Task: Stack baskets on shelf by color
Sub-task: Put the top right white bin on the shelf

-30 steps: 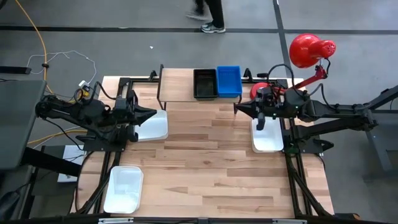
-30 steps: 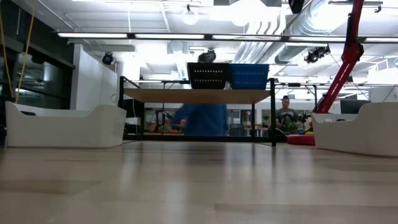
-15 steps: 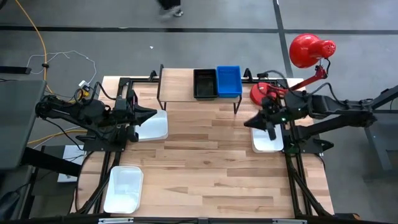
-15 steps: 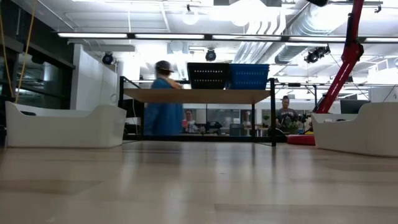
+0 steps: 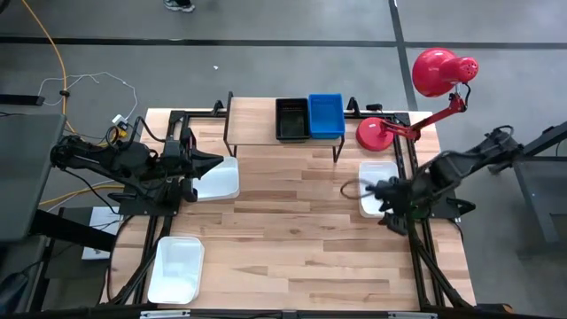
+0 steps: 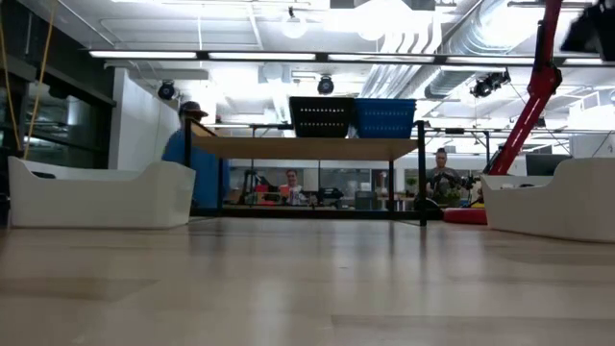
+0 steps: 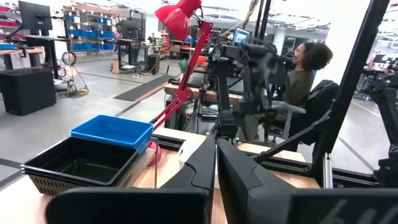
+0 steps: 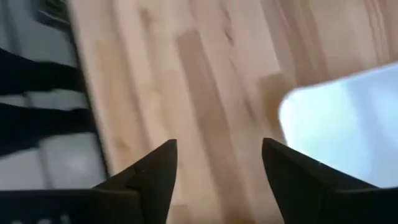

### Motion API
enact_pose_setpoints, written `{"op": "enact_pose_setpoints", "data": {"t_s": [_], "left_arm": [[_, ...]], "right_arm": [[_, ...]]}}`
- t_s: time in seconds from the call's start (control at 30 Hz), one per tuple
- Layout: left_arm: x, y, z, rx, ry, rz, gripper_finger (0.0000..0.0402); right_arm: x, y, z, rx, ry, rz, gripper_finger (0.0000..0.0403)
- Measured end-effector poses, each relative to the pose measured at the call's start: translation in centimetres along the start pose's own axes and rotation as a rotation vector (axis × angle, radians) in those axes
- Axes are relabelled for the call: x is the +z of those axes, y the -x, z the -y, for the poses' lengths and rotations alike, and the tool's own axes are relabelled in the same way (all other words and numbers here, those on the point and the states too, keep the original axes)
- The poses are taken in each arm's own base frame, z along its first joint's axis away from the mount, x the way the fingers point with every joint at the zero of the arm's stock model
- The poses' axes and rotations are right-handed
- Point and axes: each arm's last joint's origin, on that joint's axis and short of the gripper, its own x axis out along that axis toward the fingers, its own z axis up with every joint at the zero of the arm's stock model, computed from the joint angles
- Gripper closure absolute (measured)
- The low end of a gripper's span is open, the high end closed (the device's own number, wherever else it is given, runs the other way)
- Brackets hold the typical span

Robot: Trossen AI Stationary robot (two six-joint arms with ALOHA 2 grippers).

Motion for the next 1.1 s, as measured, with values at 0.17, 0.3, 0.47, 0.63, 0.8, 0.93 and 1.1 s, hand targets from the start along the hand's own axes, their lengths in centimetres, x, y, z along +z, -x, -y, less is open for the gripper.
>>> {"op": "enact_pose_setpoints", "data": {"t_s": [0.17, 0.3, 0.47, 0.63, 0.8, 0.93, 1.1], "left_arm": [[0.0, 0.0, 0.0, 0.009, 0.000, 0.001, 0.0396], [0.0, 0.0, -0.1, 0.028, 0.000, 0.003, 0.0396], [0.0, 0.0, -0.1, 0.029, -0.001, 0.002, 0.0396], [-0.2, 0.0, -0.1, 0.033, -0.011, -0.017, 0.0396], [-0.4, 0.0, -0.1, 0.034, -0.020, -0.033, 0.0396], [-0.4, 0.0, -0.2, 0.036, -0.030, -0.037, 0.0396], [-0.4, 0.0, -0.2, 0.035, -0.047, -0.037, 0.0396]], "right_arm": [[-1.7, -3.8, 1.0, -0.156, 0.028, -0.072, 0.0171], [-2.5, -6.6, 2.1, -0.230, 0.004, -0.075, 0.0171], [-2.7, -9.1, 2.7, -0.223, -0.014, -0.071, 0.0171], [-2.9, -10.9, 2.9, -0.276, -0.012, -0.134, 0.0171], [-2.8, -12.3, 3.1, -0.377, -0.002, -0.159, 0.0184], [-2.9, -13.5, 3.2, -0.443, 0.005, -0.199, 0.0216], [-3.0, -14.6, 3.3, -0.473, 0.000, -0.267, 0.0288]]}}
